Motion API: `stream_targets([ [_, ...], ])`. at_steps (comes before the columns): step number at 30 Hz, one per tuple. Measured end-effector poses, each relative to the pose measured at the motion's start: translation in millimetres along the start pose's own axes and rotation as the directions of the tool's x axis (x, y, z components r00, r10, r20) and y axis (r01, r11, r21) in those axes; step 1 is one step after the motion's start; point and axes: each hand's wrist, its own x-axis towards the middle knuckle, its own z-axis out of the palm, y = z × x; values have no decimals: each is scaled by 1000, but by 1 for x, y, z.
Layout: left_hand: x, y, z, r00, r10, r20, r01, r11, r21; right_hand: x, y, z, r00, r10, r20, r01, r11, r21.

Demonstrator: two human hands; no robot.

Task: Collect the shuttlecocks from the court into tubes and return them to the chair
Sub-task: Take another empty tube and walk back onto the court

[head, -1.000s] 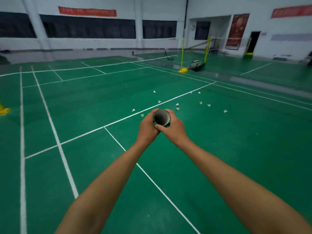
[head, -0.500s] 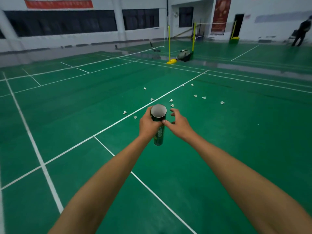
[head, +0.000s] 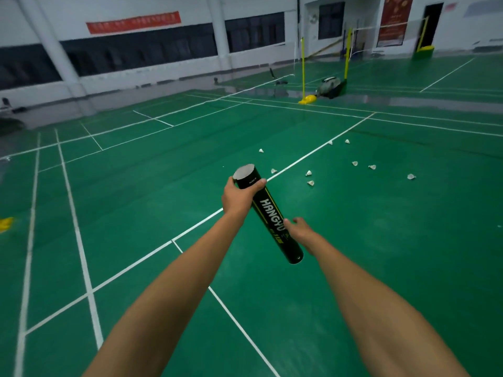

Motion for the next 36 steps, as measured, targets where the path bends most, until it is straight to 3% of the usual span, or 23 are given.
stream_targets([
  [6, 93, 0, 73, 997, 62, 44, -66, 992, 112, 93, -81, -17, 976, -199, -87, 204, 977, 62],
  [14, 257, -30, 188, 986, 105, 128, -123, 983, 135, 271, -122, -63, 953, -281, -112, 284, 959, 9],
  [17, 325, -34, 237, 965, 118, 235, -154, 978, 139, 343, -132, -87, 953, -270, -137, 274, 962, 9],
  [22, 426, -29, 320, 853, 212, 476, -272, 960, 60, 457, -163, -152, 924, -298, -240, 293, 954, -59],
  [29, 542, -35, 423, 786, 408, 464, -454, 891, -14, 591, -187, -222, 841, -447, -303, 410, 894, -180],
  [36, 668, -38, 528, 782, 513, 355, -534, 845, -46, 748, -217, -277, 752, -556, -354, 470, 829, -304],
])
